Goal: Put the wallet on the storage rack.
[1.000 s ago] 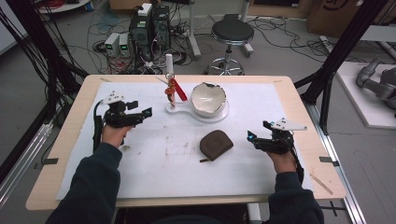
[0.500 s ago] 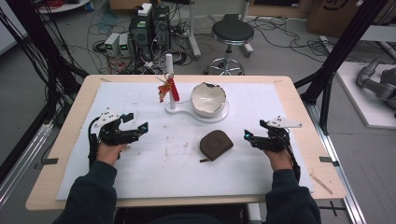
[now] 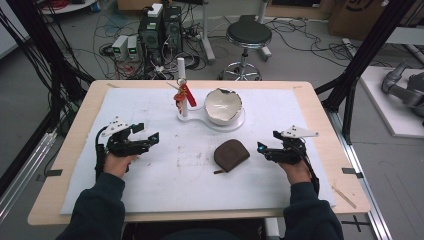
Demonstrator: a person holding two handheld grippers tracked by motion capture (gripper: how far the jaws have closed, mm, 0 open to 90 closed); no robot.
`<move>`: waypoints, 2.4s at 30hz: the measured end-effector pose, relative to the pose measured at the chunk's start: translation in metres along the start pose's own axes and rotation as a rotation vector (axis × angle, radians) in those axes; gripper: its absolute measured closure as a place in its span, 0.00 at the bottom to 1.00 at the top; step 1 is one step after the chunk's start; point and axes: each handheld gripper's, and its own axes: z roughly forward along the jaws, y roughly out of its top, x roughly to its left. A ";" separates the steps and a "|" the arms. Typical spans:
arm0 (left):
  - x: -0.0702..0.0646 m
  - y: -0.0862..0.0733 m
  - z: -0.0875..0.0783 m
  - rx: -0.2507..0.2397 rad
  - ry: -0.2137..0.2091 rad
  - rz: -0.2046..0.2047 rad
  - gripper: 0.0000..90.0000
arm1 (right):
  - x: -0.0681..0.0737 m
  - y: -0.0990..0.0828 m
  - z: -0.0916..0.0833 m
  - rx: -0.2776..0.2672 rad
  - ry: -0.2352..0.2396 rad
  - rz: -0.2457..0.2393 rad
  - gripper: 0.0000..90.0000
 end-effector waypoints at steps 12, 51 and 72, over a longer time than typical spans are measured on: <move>-0.008 -0.001 0.006 0.021 -0.030 0.001 0.22 | 0.018 -0.003 0.019 0.081 0.205 0.015 0.23; -0.062 -0.011 0.065 0.196 -0.302 -0.005 0.31 | 0.053 0.007 0.051 0.155 0.287 -0.239 0.31; -0.093 -0.022 0.089 0.321 -0.432 0.074 0.35 | 0.072 0.012 0.045 0.052 0.338 -0.347 0.48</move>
